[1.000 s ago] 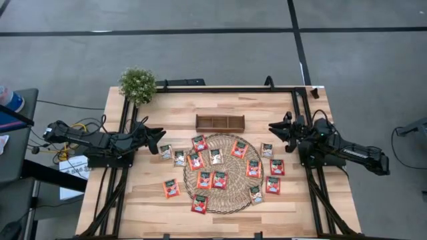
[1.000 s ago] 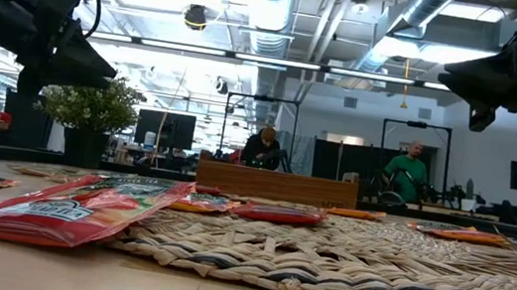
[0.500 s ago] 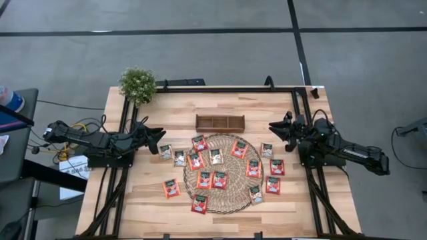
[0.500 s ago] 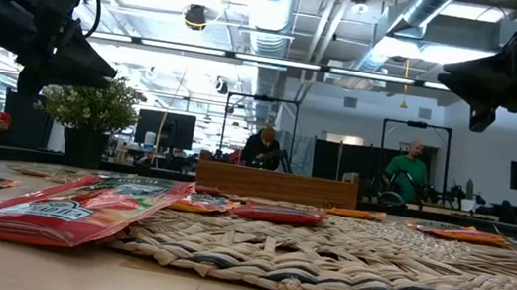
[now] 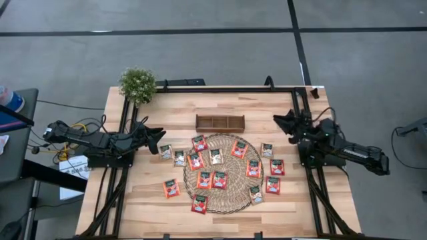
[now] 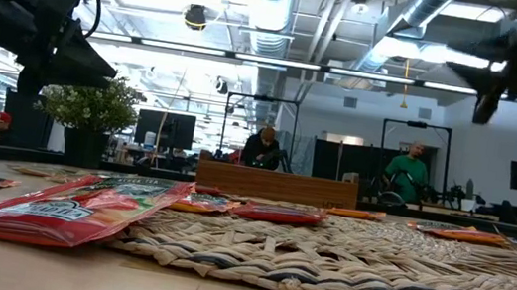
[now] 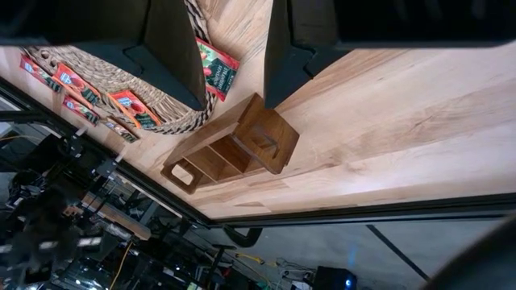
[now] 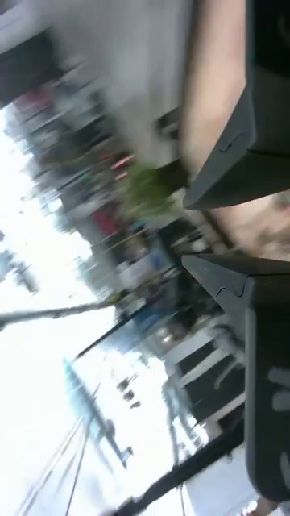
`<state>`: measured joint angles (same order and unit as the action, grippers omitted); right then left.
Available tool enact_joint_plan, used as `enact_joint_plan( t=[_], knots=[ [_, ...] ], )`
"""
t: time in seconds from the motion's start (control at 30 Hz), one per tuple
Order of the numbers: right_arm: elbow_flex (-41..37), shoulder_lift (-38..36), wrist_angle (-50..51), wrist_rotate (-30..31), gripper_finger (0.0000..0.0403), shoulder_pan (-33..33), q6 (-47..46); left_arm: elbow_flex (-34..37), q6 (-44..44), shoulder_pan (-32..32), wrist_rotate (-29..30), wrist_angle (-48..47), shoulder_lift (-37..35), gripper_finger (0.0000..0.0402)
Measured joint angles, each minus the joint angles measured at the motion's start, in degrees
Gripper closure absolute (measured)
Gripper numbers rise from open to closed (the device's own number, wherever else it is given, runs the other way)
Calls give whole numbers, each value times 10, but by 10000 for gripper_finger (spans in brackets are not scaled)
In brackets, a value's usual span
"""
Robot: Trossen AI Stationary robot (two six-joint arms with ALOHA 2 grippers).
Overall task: Pick & Place Tea
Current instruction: Put the brown tea bag into the right section of the wooden organizer
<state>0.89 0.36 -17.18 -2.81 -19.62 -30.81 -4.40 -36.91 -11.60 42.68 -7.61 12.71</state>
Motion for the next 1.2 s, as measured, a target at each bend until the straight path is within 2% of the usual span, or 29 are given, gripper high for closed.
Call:
enact_joint_plan(
  t=[0.1, 0.23, 0.33, 0.43, 0.67, 0.8, 0.97, 1.2],
  knots=[
    [14, 0, -34, 4, 310, 0, 28, 0, 0, 0, 0, 0, 0, 282],
    [62, 12, -10, 25, 310, 1, 72, 0, 0, 0, 0, 0, 0, 282],
    [116, 59, 36, 26, 310, 1, 88, 0, 0, 0, 0, 0, 0, 282],
    [185, 137, 144, 17, 310, 1, 88, 0, 0, 0, 0, 0, 0, 282],
    [379, 358, 529, -1, 310, 2, 89, 0, 0, 0, 0, 0, 0, 282],
    [449, 465, 711, -1, 310, 0, 88, 0, -1, 0, 0, 0, 0, 282],
    [470, 556, 798, -7, 310, 0, 98, 0, -2, 0, 0, 0, 0, 282],
    [471, 629, 801, -50, 302, 0, 154, 0, -2, 0, 0, 0, 0, 282]
  ],
)
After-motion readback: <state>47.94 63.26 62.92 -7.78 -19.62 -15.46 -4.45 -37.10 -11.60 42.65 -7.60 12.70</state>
